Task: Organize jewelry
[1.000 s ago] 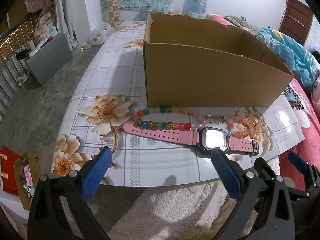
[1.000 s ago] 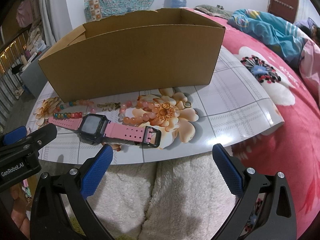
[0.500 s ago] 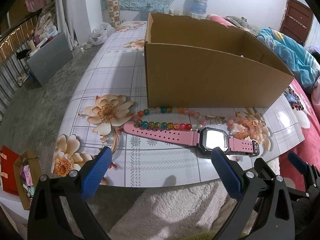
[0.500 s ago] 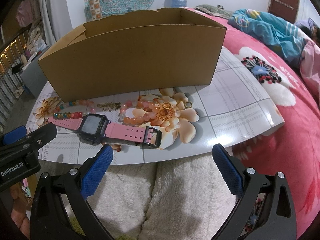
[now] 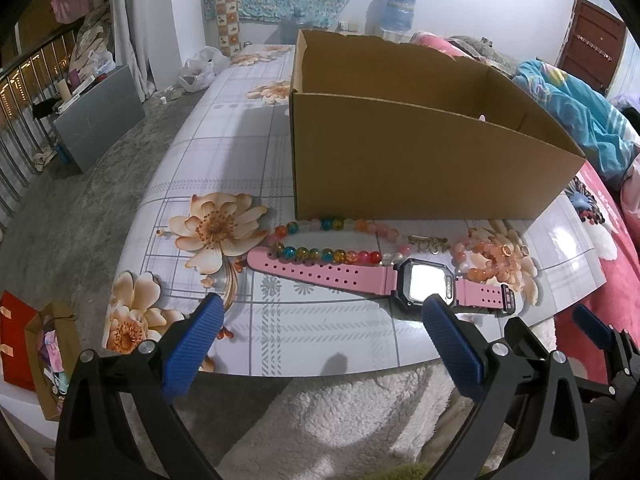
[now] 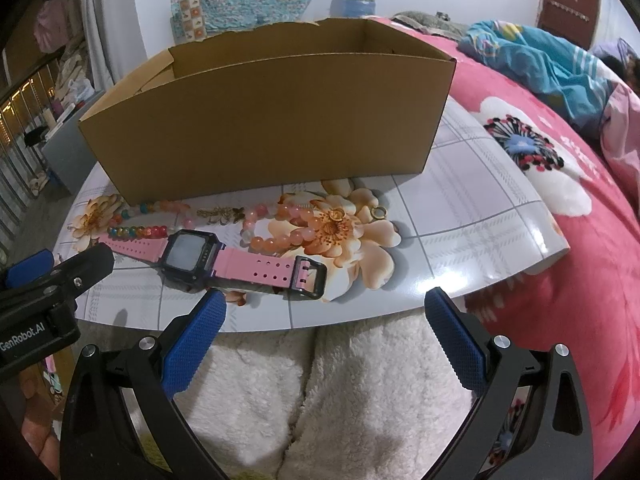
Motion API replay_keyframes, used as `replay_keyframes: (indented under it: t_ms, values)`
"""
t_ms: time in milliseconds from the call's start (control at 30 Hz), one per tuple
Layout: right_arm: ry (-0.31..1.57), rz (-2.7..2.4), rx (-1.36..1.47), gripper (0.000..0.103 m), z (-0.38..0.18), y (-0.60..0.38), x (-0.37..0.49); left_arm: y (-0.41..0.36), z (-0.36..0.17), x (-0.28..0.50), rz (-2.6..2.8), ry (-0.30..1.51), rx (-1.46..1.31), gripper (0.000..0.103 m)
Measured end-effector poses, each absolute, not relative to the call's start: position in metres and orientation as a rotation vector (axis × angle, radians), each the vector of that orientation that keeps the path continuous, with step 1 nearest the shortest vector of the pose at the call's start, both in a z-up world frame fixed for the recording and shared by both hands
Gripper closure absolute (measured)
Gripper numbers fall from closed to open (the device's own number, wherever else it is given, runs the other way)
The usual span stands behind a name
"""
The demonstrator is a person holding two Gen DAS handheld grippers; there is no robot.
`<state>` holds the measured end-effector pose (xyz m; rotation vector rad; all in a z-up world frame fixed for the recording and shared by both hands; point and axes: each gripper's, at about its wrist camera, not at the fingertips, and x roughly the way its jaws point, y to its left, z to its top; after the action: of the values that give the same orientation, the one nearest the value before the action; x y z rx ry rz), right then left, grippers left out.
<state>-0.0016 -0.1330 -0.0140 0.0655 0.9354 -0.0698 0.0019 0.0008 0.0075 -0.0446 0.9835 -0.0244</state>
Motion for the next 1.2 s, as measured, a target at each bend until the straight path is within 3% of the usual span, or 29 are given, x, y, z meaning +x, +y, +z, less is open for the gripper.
replay_keyframes:
  t_ms: [700,1200]
  values:
    - [0.936,-0.072,0.065,0.008,-0.012,-0.130,0.000,0.005,0.006,0.000,-0.024,0.979,-0.054,0.006]
    - [0.972,-0.100,0.059,0.008,-0.025,-0.127,-0.001,0.037,-0.034,0.023,0.030,1.052,-0.022,0.006]
